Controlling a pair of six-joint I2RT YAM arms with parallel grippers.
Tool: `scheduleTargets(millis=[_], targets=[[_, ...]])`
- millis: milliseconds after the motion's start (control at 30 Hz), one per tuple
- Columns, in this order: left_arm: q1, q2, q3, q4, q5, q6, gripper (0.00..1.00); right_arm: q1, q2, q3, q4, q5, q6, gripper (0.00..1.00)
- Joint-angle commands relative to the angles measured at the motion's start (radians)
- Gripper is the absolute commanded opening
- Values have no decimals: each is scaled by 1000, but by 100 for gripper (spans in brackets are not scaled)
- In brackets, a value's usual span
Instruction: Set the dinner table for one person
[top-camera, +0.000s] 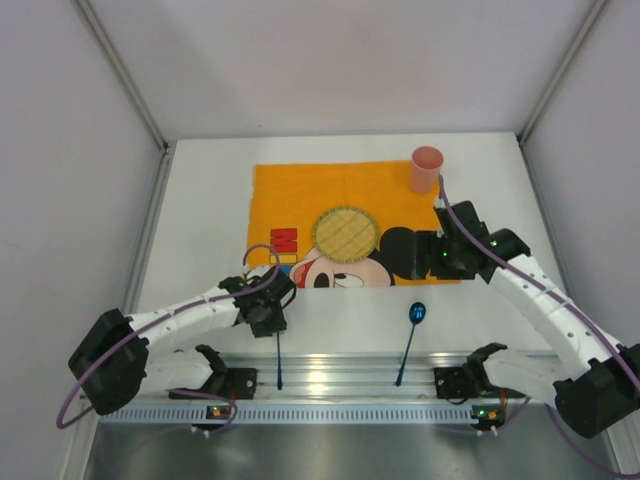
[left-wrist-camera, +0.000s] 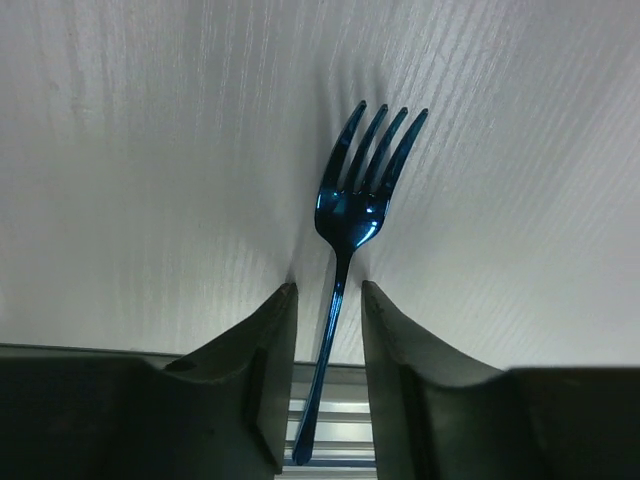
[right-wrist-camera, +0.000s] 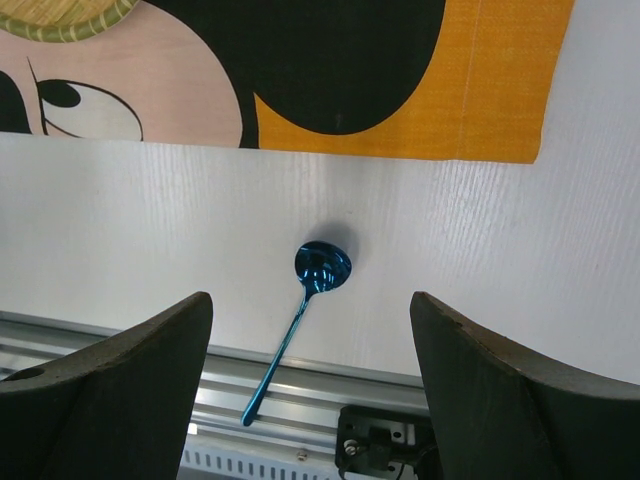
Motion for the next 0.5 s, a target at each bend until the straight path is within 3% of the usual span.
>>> scheduleTargets(millis=[0,167,233,333,467], targets=[[-4,13,-15,71,-16,-22,34,9,-27,-2,-15,10,-18,80],[-3,114,1,108,-26,5,17,9,-19,7,-23,12,-19,80],[-6,162,20,92,-37,15,0,9,-13,15,-26,15,-24,80],[-4,188,58,70,-63,23,0,9,-4,23,-32,22,-26,80],[-6,158,219,-45,-120,57,0,8,-1,44,-43,35,-27,80]])
